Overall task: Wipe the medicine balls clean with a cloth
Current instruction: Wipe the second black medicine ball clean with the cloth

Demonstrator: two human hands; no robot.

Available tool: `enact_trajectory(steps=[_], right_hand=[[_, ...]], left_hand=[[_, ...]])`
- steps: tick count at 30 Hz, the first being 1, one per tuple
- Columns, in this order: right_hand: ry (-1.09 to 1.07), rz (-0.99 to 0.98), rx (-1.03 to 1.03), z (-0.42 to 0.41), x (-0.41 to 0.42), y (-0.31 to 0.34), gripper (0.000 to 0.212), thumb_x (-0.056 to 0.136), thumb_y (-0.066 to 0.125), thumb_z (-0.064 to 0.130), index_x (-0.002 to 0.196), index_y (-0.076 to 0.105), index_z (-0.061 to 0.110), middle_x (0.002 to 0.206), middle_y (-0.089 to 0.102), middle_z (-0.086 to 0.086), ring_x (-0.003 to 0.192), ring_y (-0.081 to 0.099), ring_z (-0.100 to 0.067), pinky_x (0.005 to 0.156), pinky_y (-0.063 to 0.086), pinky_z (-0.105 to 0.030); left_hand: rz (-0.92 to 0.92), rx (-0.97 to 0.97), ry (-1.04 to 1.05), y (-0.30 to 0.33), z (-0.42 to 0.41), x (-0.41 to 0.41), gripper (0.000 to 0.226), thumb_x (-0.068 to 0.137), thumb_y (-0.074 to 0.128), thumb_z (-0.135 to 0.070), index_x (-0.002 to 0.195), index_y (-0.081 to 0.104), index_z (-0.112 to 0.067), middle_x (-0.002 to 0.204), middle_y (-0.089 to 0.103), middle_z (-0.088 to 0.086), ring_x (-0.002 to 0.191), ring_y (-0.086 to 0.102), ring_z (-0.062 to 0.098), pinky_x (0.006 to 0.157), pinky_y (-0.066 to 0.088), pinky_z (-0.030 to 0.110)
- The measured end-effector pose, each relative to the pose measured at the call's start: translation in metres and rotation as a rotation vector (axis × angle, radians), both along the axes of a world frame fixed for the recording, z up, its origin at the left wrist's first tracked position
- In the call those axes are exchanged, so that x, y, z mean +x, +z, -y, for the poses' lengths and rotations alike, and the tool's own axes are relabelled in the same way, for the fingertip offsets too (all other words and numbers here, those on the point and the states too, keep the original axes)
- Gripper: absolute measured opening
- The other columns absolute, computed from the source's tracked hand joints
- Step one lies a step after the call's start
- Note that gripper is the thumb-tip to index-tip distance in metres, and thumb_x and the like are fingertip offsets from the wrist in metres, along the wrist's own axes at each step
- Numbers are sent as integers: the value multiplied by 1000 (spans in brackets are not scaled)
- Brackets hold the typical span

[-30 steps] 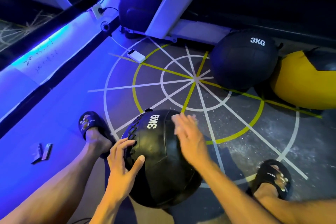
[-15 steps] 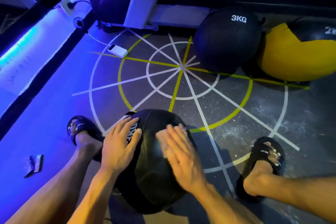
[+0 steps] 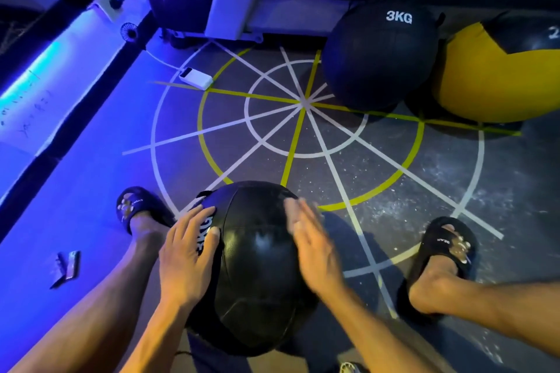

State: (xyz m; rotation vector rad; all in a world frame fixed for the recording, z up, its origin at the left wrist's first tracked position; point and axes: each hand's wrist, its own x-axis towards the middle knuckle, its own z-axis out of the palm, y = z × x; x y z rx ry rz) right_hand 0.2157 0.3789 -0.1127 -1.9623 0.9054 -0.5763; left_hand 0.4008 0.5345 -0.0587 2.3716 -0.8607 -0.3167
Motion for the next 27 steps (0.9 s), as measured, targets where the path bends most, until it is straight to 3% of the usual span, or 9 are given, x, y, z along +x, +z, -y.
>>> enact_trajectory(steps=[3, 7, 10, 12, 16, 19, 22, 24, 27], right_hand=[[-81, -129, 152, 16, 3, 7, 36, 111, 34, 31, 138, 42, 53, 147, 48, 24, 144, 43, -6, 117, 31, -20], [323, -61, -295, -31, 42, 43, 48, 111, 25, 32, 151, 48, 25, 161, 41, 4, 154, 26, -16, 127, 11, -34], [416, -62, -308, -19, 53, 46, 48, 110, 27, 35, 155, 40, 24, 162, 38, 4, 154, 23, -12, 127, 9, -31], [322, -81, -197, 19, 48, 12, 48, 109, 27, 35, 153, 43, 25, 160, 42, 1, 152, 31, -17, 127, 15, -32], [41, -257, 395, 58, 22, -14, 33, 103, 39, 44, 124, 63, 54, 146, 57, 13, 141, 48, -13, 120, 32, -33], [86, -143, 159, 32, 41, 16, 45, 98, 36, 36, 135, 61, 41, 148, 56, 8, 142, 46, -15, 125, 22, -32], [402, -120, -261, -10, 71, 56, 46, 107, 31, 31, 145, 55, 24, 154, 49, 2, 147, 35, -20, 126, 13, -35], [491, -124, -198, -11, 75, 64, 51, 108, 25, 40, 154, 44, 27, 164, 34, 8, 155, 17, -10, 124, -4, -24], [447, -153, -121, 25, 76, 28, 65, 106, 15, 51, 154, 45, 19, 163, 36, 1, 154, 23, -15, 124, -2, -19]], left_hand=[[24, 1, 11, 1, 4, -6, 48, 97, 37, -62, 139, 53, -46, 149, 51, -18, 139, 41, 13, 111, 39, 54], [60, 12, -9, -2, 3, -8, 48, 99, 36, -63, 139, 53, -44, 149, 51, -16, 139, 42, 14, 112, 39, 54], [11, -1, -13, -1, 0, -4, 48, 98, 37, -63, 141, 51, -46, 151, 48, -18, 140, 38, 8, 113, 38, 52], [10, -2, 12, 0, 2, -3, 47, 98, 38, -61, 140, 51, -47, 151, 48, -19, 140, 38, 8, 112, 39, 53], [42, -14, 35, 1, 0, -10, 46, 96, 39, -60, 135, 57, -44, 147, 53, -17, 137, 43, 14, 110, 40, 51], [63, -15, 40, 1, 4, -12, 47, 96, 38, -60, 134, 58, -42, 146, 54, -16, 136, 45, 15, 107, 39, 48], [76, -9, 19, -1, 6, -12, 50, 96, 39, -60, 135, 60, -35, 145, 56, -13, 135, 46, 17, 108, 41, 51], [54, -22, 21, -2, 5, -9, 54, 96, 38, -62, 136, 60, -33, 146, 55, -13, 136, 46, 17, 109, 40, 52], [42, -9, 16, -1, 7, -7, 53, 96, 37, -64, 137, 59, -38, 147, 53, -16, 138, 42, 14, 109, 37, 48]])
